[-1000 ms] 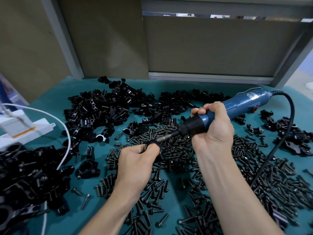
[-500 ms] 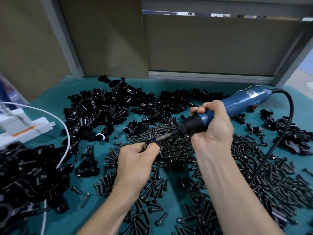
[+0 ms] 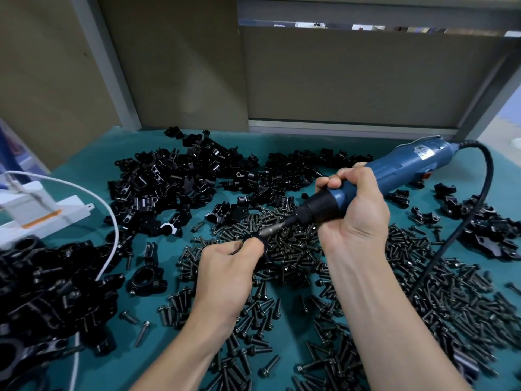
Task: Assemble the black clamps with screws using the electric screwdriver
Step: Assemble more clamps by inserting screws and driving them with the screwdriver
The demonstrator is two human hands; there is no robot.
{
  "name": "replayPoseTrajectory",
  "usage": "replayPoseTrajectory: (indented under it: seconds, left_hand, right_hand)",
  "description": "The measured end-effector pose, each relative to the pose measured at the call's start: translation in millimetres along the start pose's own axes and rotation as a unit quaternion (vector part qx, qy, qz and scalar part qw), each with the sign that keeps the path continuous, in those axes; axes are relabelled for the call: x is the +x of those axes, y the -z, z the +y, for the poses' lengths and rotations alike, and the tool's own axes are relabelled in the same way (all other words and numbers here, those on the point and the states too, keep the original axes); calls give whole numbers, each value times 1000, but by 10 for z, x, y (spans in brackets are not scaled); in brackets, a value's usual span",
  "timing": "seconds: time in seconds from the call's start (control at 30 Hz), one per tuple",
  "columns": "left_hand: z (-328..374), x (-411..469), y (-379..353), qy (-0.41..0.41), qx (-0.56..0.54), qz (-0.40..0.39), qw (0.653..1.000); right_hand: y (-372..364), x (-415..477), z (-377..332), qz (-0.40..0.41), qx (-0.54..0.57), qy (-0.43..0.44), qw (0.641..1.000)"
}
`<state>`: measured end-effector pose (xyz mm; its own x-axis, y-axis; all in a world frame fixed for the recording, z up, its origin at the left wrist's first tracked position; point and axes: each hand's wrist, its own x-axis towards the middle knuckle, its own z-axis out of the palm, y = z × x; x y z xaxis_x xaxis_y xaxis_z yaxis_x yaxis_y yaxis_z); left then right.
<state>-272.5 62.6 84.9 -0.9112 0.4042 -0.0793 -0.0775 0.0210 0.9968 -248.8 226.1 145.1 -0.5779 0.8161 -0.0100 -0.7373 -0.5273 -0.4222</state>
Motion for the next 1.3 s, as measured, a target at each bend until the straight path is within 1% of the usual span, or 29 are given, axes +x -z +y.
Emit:
replayPoseTrajectory:
  seconds: [0.37,0.47,0.53,0.6,0.67,0.7,0.8,0.9,0.97,1.0,1.03,1.07,1.1,1.13,1.17,1.23,1.3]
  left_hand:
    - [8,-7,11,0,2,-2,1000]
    - [21,10,11,0,8,-16,1000]
    - [40,17,-14,7,18,-35,999]
    - [47,8,-29,34,4,-49,998]
    - [71,-9,-14,50,-14,-43,998]
    - [81,-7,3,41,-2,-26,999]
    - [139,16,37,-15,47,25,998]
    - [227,5,7,-32,53,9,998]
    - [271,-19,3,-48,60,-1,997]
    - [287,-33,28,-59,77,2,995]
    - [312,-49,69,-65,90,5,994]
    - [338,-70,124,-65,97,14,993]
    - [364,-90,181,-60,95,26,993]
    - [396,-132,276,-56,87,47,994]
    - [421,-163,343,-50,71,70,994]
    - [463,-256,531,-44,37,118,991]
    - [486,-395,682,-52,2,136,989]
  right_hand:
    - [12,-9,-2,-4,6,-7,1000]
    - [12,2,-34,-1,1,-33,999]
    - [17,23,-110,11,-6,-59,998]
    - [42,51,-217,34,-4,-69,997]
    - [76,86,-347,71,8,-68,995]
    - [90,112,-409,92,5,-71,993]
    - [147,129,-501,144,-45,-86,985]
    - [208,13,-424,157,-116,-123,973]
    - [242,-91,-380,163,-192,-159,955]
    - [251,-146,-361,167,-246,-168,940]
    - [250,-197,-349,170,-333,-166,913]
    - [259,-240,-337,163,-453,-150,864]
    - [279,-264,-334,142,-580,-119,793]
    - [281,-297,-319,111,-685,-80,716]
    - [284,-297,-322,73,-754,-44,651]
    - [265,-315,-261,9,-830,-18,557]
    - [262,-330,-157,-13,-877,-25,479]
